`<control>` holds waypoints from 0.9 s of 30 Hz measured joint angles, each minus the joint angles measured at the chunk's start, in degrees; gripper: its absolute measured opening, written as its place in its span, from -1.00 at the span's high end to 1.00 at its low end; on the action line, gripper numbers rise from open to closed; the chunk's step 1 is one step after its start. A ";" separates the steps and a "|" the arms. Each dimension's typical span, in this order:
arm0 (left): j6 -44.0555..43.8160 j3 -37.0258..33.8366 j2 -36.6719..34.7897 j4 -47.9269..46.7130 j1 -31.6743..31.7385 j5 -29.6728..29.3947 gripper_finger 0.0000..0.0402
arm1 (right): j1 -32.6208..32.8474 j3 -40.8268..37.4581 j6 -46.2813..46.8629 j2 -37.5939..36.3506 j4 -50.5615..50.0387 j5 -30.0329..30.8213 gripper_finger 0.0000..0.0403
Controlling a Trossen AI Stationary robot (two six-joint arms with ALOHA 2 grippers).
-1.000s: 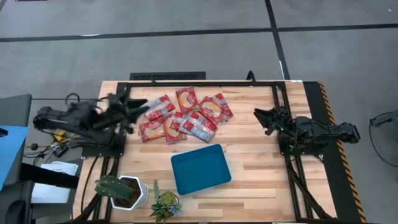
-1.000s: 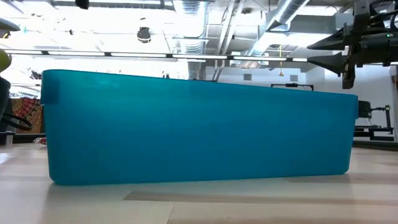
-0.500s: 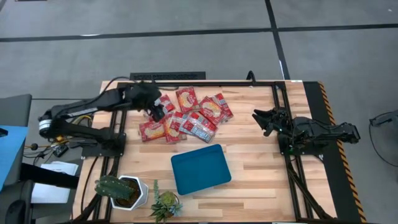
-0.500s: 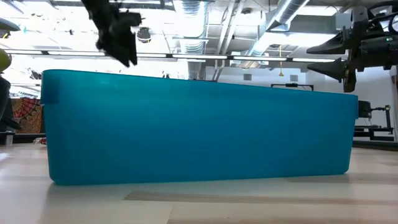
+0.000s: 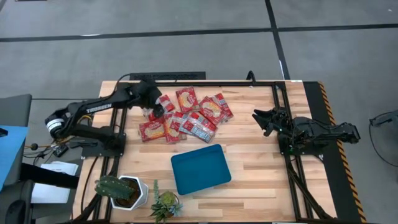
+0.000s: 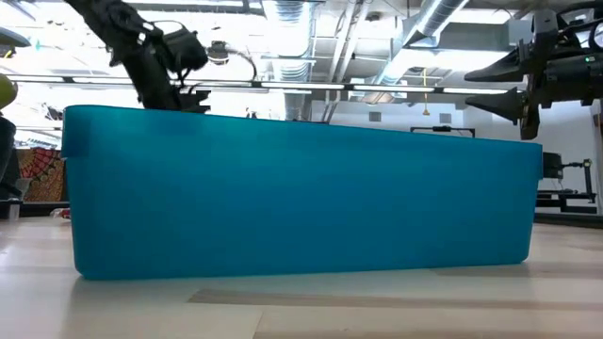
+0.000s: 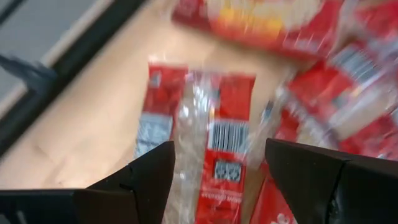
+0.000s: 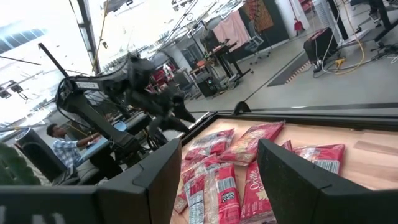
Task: Sort popcorn bags into baskets
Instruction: Put the popcorn bag into the blue bin
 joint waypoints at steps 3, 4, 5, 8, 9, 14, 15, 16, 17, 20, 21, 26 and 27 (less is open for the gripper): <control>0.99 -1.40 2.82 1.77 0.00 -1.08 -0.20 | 0.00 0.00 0.02 0.00 -0.04 0.00 -0.17; 1.32 -1.82 3.82 2.29 -0.02 -1.59 -0.20 | 0.01 0.00 0.04 0.00 -0.08 0.00 -0.17; 1.48 -2.19 4.89 3.03 -0.02 -2.26 -0.20 | 0.00 0.00 0.04 0.00 -0.13 0.02 -0.17; 1.97 -2.70 8.61 4.13 0.12 -4.64 -0.20 | 0.00 0.00 0.09 0.00 -0.13 0.00 -0.17; 2.51 -2.70 9.87 4.29 0.32 -4.85 -0.20 | 0.00 0.00 0.09 0.00 -0.15 0.00 -0.17; 3.82 -2.41 15.67 5.09 1.13 -2.95 -0.20 | 0.00 0.00 0.15 0.00 -0.14 0.00 -0.16; 3.56 -2.45 16.71 4.89 1.33 -2.35 -0.18 | 0.00 0.00 0.46 0.00 -0.15 -0.02 -0.16; 3.08 -2.48 17.78 5.33 1.51 -1.39 -0.14 | 0.00 0.00 1.09 0.00 -0.15 0.00 -0.16; 2.67 -2.21 18.70 5.39 1.60 -0.88 -0.09 | 0.02 0.00 1.75 0.00 -0.15 -0.02 -0.16; 1.27 -2.17 20.05 5.39 1.60 0.33 0.19 | 0.01 0.00 2.93 0.00 -0.15 -0.04 -0.16; 0.95 -2.19 20.10 5.24 1.56 0.24 0.32 | 0.01 0.00 2.94 0.00 -0.15 -0.07 -0.16; -0.20 -2.48 18.78 4.54 1.59 0.01 0.92 | 0.00 0.00 2.97 0.00 -0.16 -0.04 -0.16; -0.43 -2.56 18.23 4.08 1.66 -0.13 0.94 | 0.00 0.01 2.96 -0.01 -0.15 -0.04 -0.16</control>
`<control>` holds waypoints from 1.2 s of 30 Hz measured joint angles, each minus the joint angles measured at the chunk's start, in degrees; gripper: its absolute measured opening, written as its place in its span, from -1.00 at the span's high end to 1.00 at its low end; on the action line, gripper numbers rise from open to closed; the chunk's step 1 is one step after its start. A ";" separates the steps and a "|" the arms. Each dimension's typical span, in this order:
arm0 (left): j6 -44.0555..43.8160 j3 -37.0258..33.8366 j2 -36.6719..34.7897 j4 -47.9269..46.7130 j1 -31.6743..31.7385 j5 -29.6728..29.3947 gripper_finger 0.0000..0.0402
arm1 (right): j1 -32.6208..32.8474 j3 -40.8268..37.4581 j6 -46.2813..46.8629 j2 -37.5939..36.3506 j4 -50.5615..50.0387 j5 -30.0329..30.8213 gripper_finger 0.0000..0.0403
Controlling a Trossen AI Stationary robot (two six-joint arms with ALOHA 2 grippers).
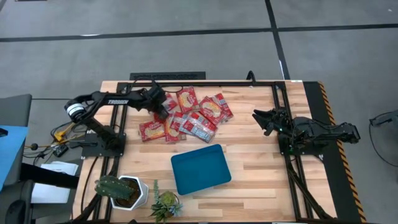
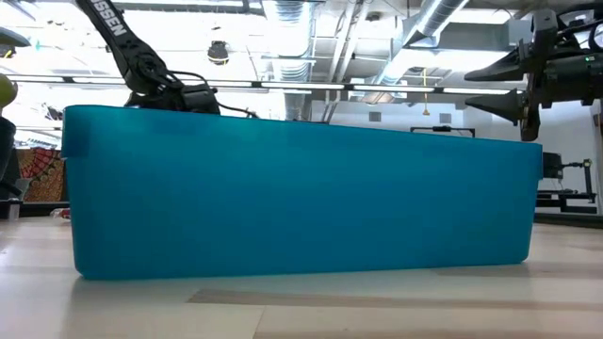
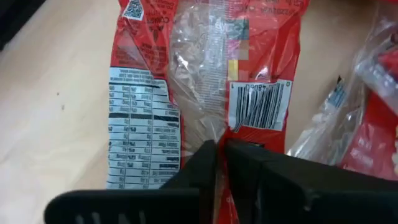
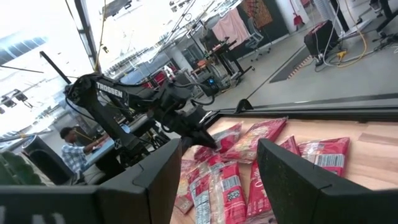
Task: Sort popcorn bags into baskets
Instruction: Put the popcorn bag into the blue bin
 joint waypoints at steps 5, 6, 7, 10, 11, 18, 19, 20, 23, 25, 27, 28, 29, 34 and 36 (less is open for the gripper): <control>-2.29 1.62 -2.32 -3.70 -0.37 -0.79 0.99 | 0.01 0.01 0.01 0.01 -0.01 0.00 -0.16; -2.81 2.32 -2.97 -4.01 -0.58 -0.83 0.99 | 0.00 0.01 0.01 0.01 -0.02 0.00 -0.16; -3.31 2.89 -3.68 -5.28 -0.86 -0.90 1.00 | 0.02 0.01 0.01 -0.01 0.00 0.00 -0.16; -4.61 4.78 -5.52 -6.24 -2.05 -0.84 1.00 | 0.01 0.01 0.01 0.00 -0.01 0.00 -0.16; -5.16 5.71 -6.41 -6.47 -2.35 -0.98 1.00 | 0.00 0.01 0.01 0.01 -0.01 0.01 -0.16; -7.24 10.76 -10.72 -8.53 -5.15 -0.58 1.00 | 0.00 0.01 0.04 0.01 -0.04 0.00 -0.16; -6.87 11.51 -11.21 -8.85 -5.90 0.13 1.00 | 0.00 0.01 0.04 0.01 -0.04 0.00 -0.16; -6.46 12.17 -11.57 -9.31 -6.92 0.57 1.00 | 0.02 0.01 0.04 0.01 -0.04 -0.01 -0.16; -5.95 14.65 -12.51 -9.63 -10.87 1.12 1.00 | 0.01 0.01 0.04 -0.01 -0.04 0.00 -0.16; -7.15 16.53 -12.95 -9.47 -13.97 1.18 1.00 | 0.00 0.01 0.04 0.01 -0.04 -0.02 -0.16; -6.62 18.55 -13.00 -9.50 -17.54 2.28 1.00 | 0.02 0.01 0.06 0.01 -0.04 -0.02 -0.16; -5.12 19.43 -13.00 -9.38 -19.54 3.33 1.00 | 0.01 0.01 0.06 0.00 -0.04 -0.01 -0.16; -3.27 20.31 -13.02 -9.23 -21.74 4.74 1.00 | 0.00 0.01 0.06 0.01 -0.06 -0.02 -0.16; 8.67 24.08 -13.02 -8.84 -32.60 7.23 1.00 | 0.02 0.01 0.06 0.01 -0.94 -0.02 -0.16; 12.96 25.12 -13.02 -8.59 -36.18 6.80 1.00 | 0.02 0.01 0.04 0.01 -1.09 -0.04 -0.16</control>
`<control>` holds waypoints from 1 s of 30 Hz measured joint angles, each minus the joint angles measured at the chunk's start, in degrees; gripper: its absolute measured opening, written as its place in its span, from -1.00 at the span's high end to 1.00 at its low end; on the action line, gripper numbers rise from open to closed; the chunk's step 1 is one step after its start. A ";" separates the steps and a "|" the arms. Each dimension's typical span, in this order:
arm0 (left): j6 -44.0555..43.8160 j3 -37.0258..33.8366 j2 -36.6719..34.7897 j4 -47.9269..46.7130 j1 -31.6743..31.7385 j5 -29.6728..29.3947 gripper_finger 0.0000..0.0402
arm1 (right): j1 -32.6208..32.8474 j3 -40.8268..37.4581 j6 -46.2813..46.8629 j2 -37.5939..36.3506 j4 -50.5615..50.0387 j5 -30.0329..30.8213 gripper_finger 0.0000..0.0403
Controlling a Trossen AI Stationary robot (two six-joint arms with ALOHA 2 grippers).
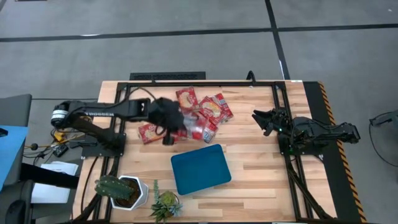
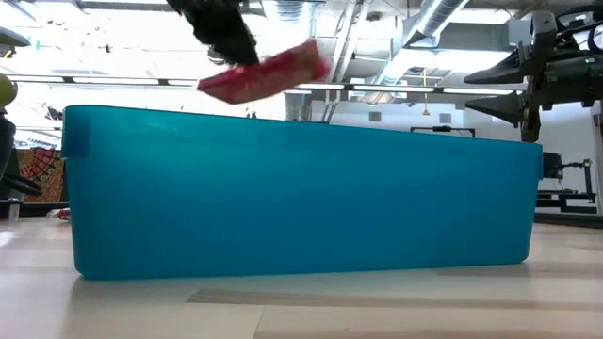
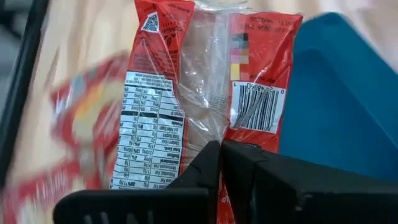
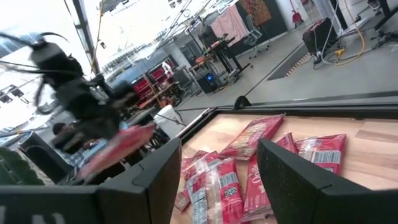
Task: Sort popcorn bags into baskets
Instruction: Put the popcorn bag into the blue bin
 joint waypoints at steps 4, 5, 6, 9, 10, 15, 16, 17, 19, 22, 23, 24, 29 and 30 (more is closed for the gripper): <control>11.76 0.50 0.01 -0.42 -6.06 2.48 1.00 | 0.11 0.00 0.01 -0.01 -0.11 -0.68 -0.16; 16.09 0.50 0.00 -0.45 -7.47 3.46 1.00 | 0.11 0.00 0.02 -0.01 -0.38 -1.00 -0.16; 20.52 0.46 0.04 -0.37 -8.83 4.17 1.00 | 0.11 0.00 0.04 0.00 -0.75 -1.37 -0.16; 30.82 0.39 1.13 -0.48 -12.35 3.23 1.00 | 0.11 0.07 0.13 0.00 -1.42 -2.07 -0.16; 32.22 0.37 1.71 -0.62 -13.07 2.04 1.00 | 0.11 0.09 0.13 0.00 -1.61 -2.42 -0.16; 34.39 0.36 5.98 -0.35 -15.01 0.53 1.00 | 0.11 0.15 0.11 0.00 -2.41 -3.14 -0.16; 35.54 0.36 7.14 -0.22 -15.51 0.53 1.00 | 0.11 0.15 0.11 0.00 -2.47 -3.16 -0.16; 37.57 0.36 8.15 -0.30 -16.20 0.51 1.00 | 0.11 0.15 0.09 0.00 -2.49 -3.18 -0.16; 41.43 0.42 10.08 -0.35 -17.69 -0.13 1.00 | 0.11 0.15 0.09 0.00 -2.55 -3.18 -0.16; 45.30 2.13 13.40 -1.66 -20.14 -2.24 1.00 | 0.11 0.15 0.06 0.00 -2.61 -3.20 -0.16; 46.28 2.95 14.36 -2.07 -20.91 -2.82 1.00 | 0.11 0.15 0.04 0.00 -2.64 -3.20 -0.16; 46.78 3.87 15.28 -2.04 -21.65 -3.37 1.00 | 0.11 0.15 0.00 0.00 -2.64 -3.20 -0.16; 43.16 7.21 18.92 -2.40 -23.64 -4.37 1.00 | 0.11 0.15 -0.02 -0.01 -2.80 -3.21 -0.16; 41.83 7.31 19.14 -2.57 -23.85 -4.24 1.00 | 0.11 0.15 -0.02 0.00 -2.87 -3.21 -0.16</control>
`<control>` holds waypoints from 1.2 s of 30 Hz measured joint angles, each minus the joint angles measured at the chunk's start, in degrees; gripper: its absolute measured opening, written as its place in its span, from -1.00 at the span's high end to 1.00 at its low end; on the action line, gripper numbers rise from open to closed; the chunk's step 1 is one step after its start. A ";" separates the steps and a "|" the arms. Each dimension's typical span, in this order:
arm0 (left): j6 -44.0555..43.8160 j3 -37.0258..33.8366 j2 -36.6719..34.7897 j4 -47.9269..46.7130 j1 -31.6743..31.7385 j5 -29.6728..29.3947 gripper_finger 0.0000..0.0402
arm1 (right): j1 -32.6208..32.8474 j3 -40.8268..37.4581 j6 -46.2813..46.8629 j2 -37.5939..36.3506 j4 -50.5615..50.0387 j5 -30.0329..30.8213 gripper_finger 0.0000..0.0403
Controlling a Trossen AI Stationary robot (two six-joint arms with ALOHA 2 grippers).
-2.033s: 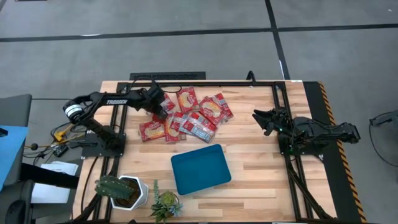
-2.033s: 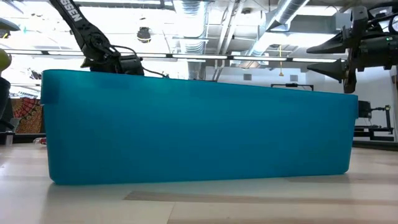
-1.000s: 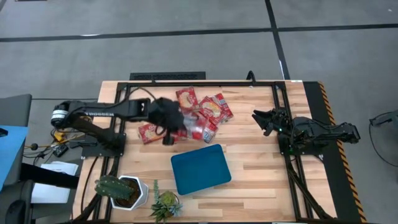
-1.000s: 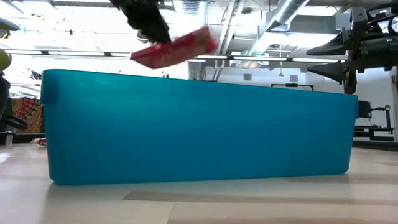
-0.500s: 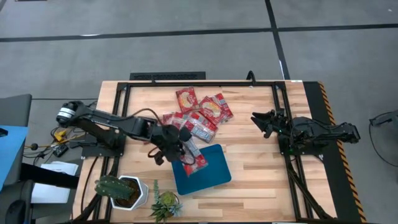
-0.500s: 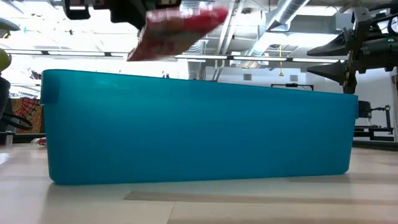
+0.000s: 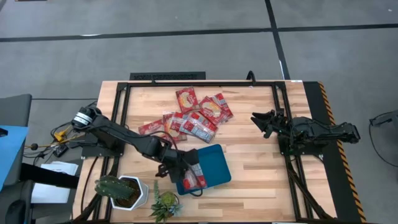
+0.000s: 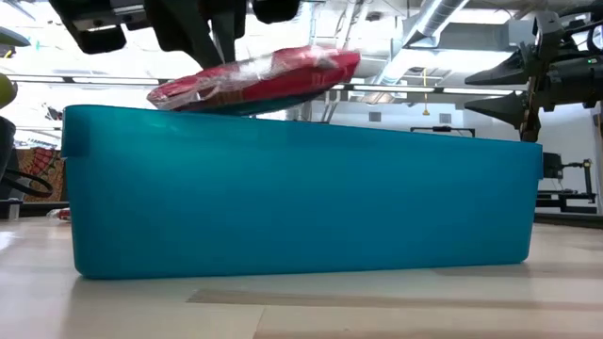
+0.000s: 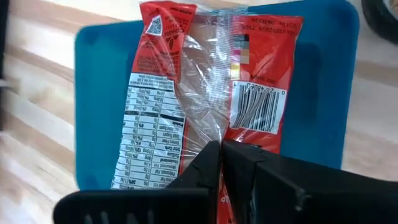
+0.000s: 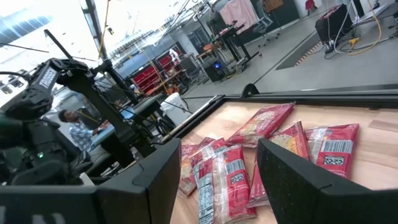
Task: Sort popcorn bags into baskets
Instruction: Put the popcorn bag into the blue bin
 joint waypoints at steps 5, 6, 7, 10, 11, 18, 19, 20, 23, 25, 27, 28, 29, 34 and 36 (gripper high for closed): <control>-3.12 0.05 -0.01 -3.30 -0.77 -0.12 1.00 | 0.00 -0.02 0.00 0.00 -0.08 -0.01 -0.16; -3.58 0.05 -0.01 -4.35 -0.77 -0.09 1.00 | 0.00 -0.02 0.00 0.00 -0.11 -0.01 -0.16; -3.66 0.05 -0.01 -5.16 -0.77 0.19 1.00 | 0.00 -0.02 0.00 -0.01 -0.11 0.00 -0.16; -3.53 0.05 -0.01 -5.58 -0.79 2.52 1.00 | 0.00 -0.02 0.00 -0.01 -0.13 -0.01 -0.16; -3.54 0.05 -0.01 -5.46 -0.78 2.71 1.00 | 0.00 -0.02 0.00 0.00 -0.13 -0.01 -0.16; -3.65 0.05 -0.01 -5.47 -0.77 2.22 1.00 | 0.00 -0.07 0.00 0.00 -0.11 -0.01 -0.16; -3.80 0.05 -0.01 -5.48 -0.77 2.58 1.00 | 0.00 -0.07 0.00 0.00 -0.11 -0.01 -0.16; -4.13 0.05 -0.01 -5.47 -0.77 3.04 1.00 | 0.00 -0.07 0.00 0.00 -0.11 -0.01 -0.16; -5.59 0.05 -0.01 -5.42 -0.77 3.98 0.98 | 0.00 -0.09 0.00 0.00 -0.11 -0.01 -0.16; -6.26 0.05 -0.01 -5.28 -0.77 3.92 0.95 | 0.00 -0.09 0.00 0.00 -0.13 -0.01 -0.16; -6.54 0.05 -0.01 -5.10 -0.73 3.84 0.90 | 0.00 -0.09 0.00 0.00 -0.13 -0.01 -0.16; -6.59 0.05 -0.03 -4.98 -0.66 3.82 0.87 | 0.00 -0.10 0.00 0.00 -0.13 -0.01 -0.16; -6.62 0.07 -0.04 -4.91 -0.63 3.83 0.85 | 0.00 -0.11 0.00 -0.01 -0.13 -0.01 -0.16; -6.57 0.07 -0.06 -4.79 -0.55 3.58 0.70 | 0.00 -0.13 0.00 0.00 -0.19 -0.01 -0.16; -7.04 0.07 -0.06 -4.76 -0.55 1.16 0.64 | 0.00 -0.13 0.01 -0.01 -0.30 -0.01 -0.16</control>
